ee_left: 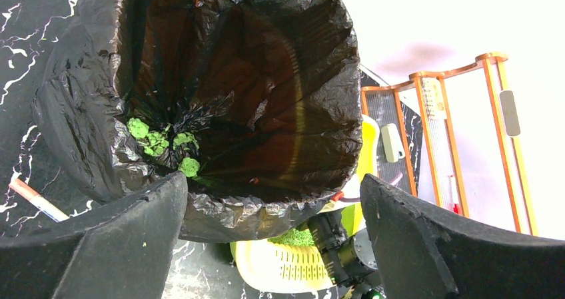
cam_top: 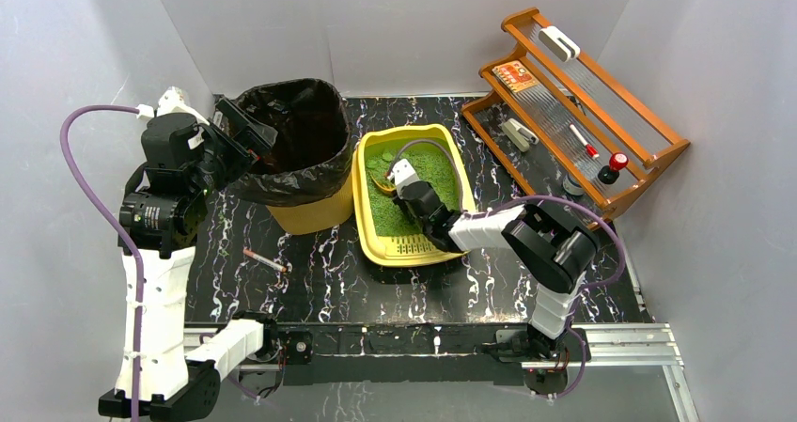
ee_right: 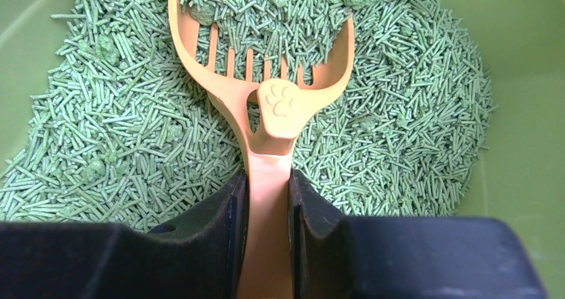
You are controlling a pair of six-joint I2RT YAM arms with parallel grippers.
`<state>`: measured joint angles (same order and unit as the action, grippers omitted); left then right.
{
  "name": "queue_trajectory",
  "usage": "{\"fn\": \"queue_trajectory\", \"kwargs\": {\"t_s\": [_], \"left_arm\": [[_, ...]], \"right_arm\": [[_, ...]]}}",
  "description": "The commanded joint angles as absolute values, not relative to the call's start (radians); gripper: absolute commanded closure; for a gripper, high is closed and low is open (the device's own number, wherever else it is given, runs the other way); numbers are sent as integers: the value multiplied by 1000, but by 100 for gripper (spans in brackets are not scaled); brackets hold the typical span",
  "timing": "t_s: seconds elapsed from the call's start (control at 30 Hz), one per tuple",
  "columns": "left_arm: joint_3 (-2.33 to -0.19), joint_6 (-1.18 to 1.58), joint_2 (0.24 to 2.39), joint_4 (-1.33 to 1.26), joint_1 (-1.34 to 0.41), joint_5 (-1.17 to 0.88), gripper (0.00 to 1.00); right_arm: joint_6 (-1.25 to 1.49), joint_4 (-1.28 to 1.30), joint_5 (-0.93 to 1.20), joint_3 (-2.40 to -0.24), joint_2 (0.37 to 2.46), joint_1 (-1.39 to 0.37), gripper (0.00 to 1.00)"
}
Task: Clean the litter box
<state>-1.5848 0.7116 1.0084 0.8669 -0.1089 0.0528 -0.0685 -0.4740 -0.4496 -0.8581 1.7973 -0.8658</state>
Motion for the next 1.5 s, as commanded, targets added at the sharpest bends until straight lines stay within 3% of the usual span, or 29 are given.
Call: {"fn": "queue_trajectory", "kwargs": {"t_s": [0.0,0.37,0.63,0.8,0.9,1.17,1.47], "left_arm": [[-1617,696,1004,856,-114,63,2],[-1622,707,999,864,-114,62,2],[-1636,706,1006,865,-114,59,2],[-1628,708,1009,855,-114,51,1],[-1628,710,1015,852,-114,43,2],[-1633,707,1010,856,-114,49,2],[-1626,712,1009,856,-114,51,2]], "right_arm": [[-81,-640,-468,-814,1736,-865,100],[-142,-700,-464,-747,1675,-864,100],[-53,-151,-531,-1061,1786,-870,100],[-26,-24,-531,-1153,1840,-880,100],[-20,-42,-540,-1165,1865,-880,100],[-33,-389,-515,-1010,1854,-881,100],[94,-418,-632,-1042,1871,-880,100]]}}
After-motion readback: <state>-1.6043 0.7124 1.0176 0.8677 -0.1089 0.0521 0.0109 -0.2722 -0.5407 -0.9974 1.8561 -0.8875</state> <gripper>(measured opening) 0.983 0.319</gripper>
